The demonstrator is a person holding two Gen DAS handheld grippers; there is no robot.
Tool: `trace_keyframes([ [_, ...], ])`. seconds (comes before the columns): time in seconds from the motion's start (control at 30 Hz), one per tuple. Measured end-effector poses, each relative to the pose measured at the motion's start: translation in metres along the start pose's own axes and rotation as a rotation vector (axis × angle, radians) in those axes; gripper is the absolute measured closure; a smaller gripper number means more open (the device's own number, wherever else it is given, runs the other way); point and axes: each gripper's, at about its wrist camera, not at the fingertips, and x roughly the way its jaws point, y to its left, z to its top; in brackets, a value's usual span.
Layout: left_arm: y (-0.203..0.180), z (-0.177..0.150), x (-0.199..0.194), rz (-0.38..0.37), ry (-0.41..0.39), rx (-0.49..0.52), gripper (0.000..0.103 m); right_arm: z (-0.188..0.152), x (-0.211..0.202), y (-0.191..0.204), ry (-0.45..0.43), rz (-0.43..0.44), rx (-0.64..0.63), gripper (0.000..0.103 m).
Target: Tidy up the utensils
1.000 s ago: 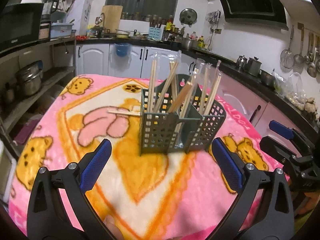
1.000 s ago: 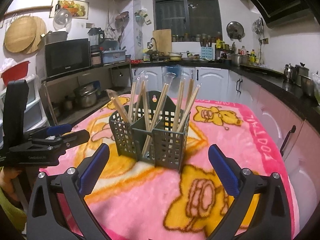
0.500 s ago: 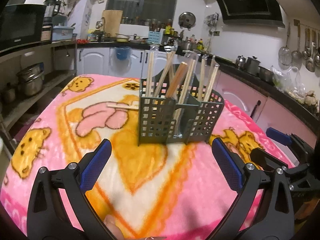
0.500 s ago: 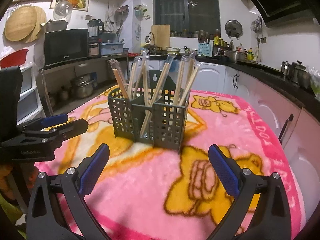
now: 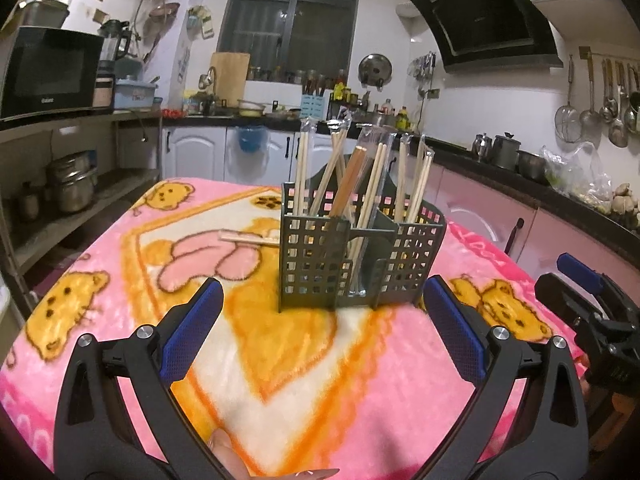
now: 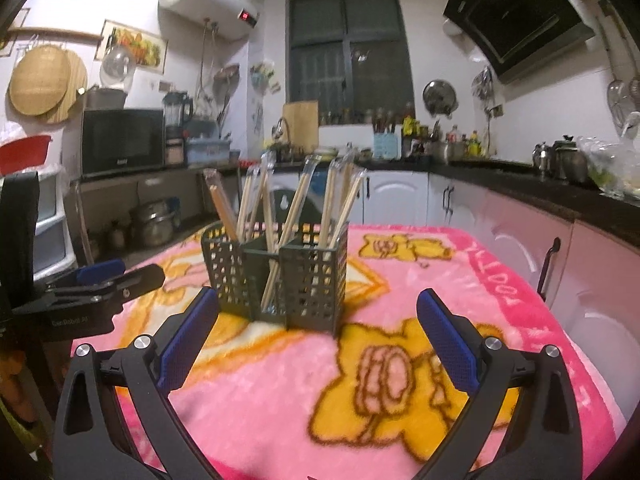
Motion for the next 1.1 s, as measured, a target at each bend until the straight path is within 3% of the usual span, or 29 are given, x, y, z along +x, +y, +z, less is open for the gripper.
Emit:
trace_keyframes([
  [0.13, -0.0021, -0.0034, -0.0007, 0.002, -0.027, 0.013, 0.011, -0.0018, -0.0005, -0.0047, -0.017, -0.009, 0.014, 0.007],
  [1.1, 0.0006, -0.0069, 0.0015, 0.006, -0.016, 0.005, 0.011, -0.0041, -0.0002, -0.0006, -0.007, -0.001, 0.014, 0.007],
])
